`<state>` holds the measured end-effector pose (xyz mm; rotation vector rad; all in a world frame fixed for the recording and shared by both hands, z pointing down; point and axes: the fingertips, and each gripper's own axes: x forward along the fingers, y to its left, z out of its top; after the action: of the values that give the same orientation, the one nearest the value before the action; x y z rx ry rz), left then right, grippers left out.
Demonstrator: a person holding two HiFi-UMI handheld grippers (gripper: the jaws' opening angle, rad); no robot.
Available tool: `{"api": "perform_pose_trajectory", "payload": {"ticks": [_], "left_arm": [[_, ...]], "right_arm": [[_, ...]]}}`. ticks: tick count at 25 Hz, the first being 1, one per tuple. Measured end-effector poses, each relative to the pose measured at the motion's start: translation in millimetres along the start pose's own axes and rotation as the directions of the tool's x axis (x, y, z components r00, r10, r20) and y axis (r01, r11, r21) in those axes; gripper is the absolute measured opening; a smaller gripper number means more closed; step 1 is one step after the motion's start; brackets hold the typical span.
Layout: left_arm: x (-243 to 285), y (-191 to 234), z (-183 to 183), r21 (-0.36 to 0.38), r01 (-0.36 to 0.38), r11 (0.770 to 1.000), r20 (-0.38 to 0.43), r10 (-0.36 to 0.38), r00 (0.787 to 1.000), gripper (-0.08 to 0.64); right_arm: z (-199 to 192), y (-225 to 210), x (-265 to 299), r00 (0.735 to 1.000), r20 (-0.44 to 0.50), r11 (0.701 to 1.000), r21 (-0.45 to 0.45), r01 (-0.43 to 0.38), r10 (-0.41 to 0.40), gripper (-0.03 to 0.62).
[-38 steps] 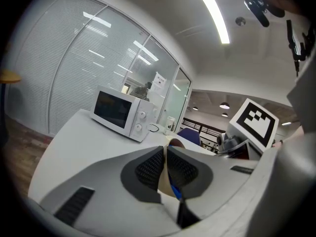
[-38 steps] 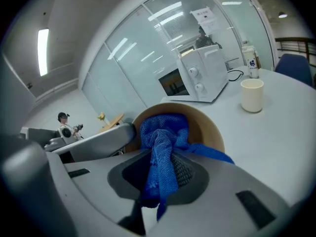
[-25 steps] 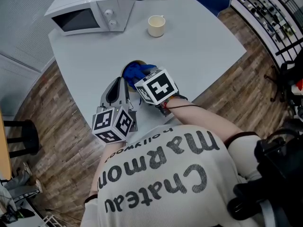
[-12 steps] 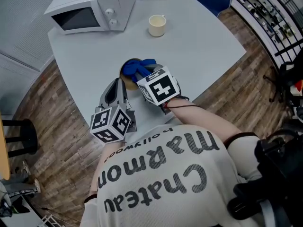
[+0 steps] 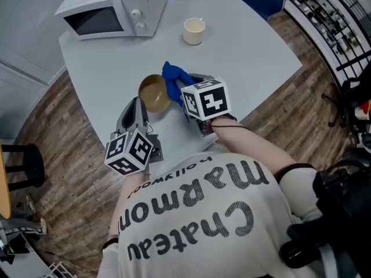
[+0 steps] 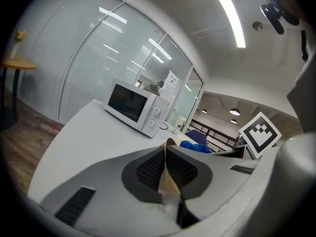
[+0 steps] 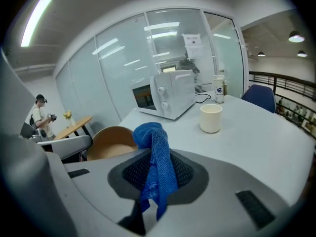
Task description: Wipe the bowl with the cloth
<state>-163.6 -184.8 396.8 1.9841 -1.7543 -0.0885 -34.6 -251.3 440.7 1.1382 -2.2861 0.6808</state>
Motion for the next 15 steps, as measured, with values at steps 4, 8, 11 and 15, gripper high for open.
{"api": "perform_pose_trajectory", "payload": {"ticks": [4, 8, 11, 15], "left_arm": [[-0.1, 3.4, 1.2, -0.010, -0.011, 1.000, 0.002, 0.011, 1.000, 0.011], [0.0, 7.3, 1.3, -0.020, -0.021, 1.000, 0.007, 0.021, 1.000, 0.009], [0.5, 5.3, 4.1, -0.033, -0.007, 0.999, 0.029, 0.008, 1.000, 0.009], [-0.2, -9.1, 14.5, -0.038, 0.046, 0.998, 0.085, -0.043, 0.995, 0.009]], "right_arm": [[8.0, -4.8, -4.2, 1.000, 0.021, 0.999, 0.040, 0.004, -0.005, 0.069], [32.6, 11.7, -17.6, 0.983, 0.151, 0.987, 0.105, -0.120, 0.104, 0.071], [49.5, 46.6, -28.5, 0.928, 0.250, 0.934, 0.158, -0.320, 0.276, 0.069], [31.8, 83.8, -22.1, 0.905, 0.171, 0.872, 0.246, -0.423, 0.391, 0.069]]}}
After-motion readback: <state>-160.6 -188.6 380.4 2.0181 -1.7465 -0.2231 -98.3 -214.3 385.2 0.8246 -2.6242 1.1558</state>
